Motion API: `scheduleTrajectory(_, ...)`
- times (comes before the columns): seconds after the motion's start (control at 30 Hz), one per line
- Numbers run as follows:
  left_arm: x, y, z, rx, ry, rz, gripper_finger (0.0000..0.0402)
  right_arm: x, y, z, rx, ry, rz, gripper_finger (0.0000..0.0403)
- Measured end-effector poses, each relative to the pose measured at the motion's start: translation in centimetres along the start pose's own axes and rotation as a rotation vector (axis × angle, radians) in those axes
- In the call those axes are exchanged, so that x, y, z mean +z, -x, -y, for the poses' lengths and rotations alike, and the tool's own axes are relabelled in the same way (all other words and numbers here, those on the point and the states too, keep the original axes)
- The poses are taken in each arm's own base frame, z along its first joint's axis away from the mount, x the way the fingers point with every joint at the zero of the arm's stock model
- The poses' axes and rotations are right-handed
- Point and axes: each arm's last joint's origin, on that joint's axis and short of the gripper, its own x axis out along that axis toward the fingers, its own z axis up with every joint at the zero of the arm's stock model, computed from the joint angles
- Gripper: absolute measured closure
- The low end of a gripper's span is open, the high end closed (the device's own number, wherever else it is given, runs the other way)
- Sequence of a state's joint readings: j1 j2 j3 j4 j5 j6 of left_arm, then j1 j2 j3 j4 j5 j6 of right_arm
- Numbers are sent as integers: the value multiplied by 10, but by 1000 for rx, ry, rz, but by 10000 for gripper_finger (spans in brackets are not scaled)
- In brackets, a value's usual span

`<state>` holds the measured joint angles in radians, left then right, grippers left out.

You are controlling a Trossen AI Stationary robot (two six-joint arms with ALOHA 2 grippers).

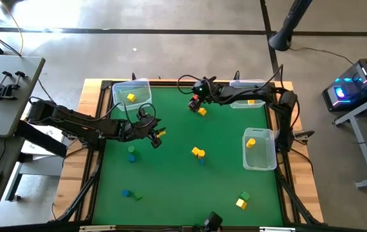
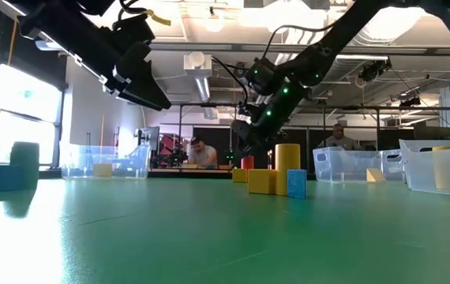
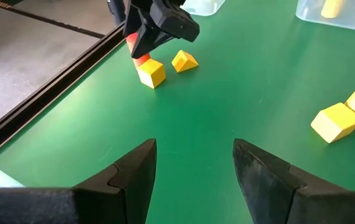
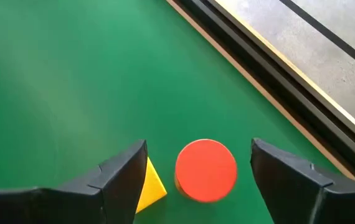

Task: Sort blocks by size
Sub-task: Put the orange cylindrical block into the bottom transparent bin

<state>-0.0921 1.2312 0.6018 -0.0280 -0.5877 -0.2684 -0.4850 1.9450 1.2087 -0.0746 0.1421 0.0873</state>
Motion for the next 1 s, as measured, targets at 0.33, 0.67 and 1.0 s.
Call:
scheduleTrajectory(0.33,0,0,0,-2,11,3,202,-2,0,0,-4,-6,-26,260)
scheduleTrajectory(0.67,0,2,3,-13,5,5,202,5,19,-7,-53,38,2,278)
scheduleTrajectory(1.0,-2,6,10,-24,-3,17,202,9,150,-84,-140,296,104,278)
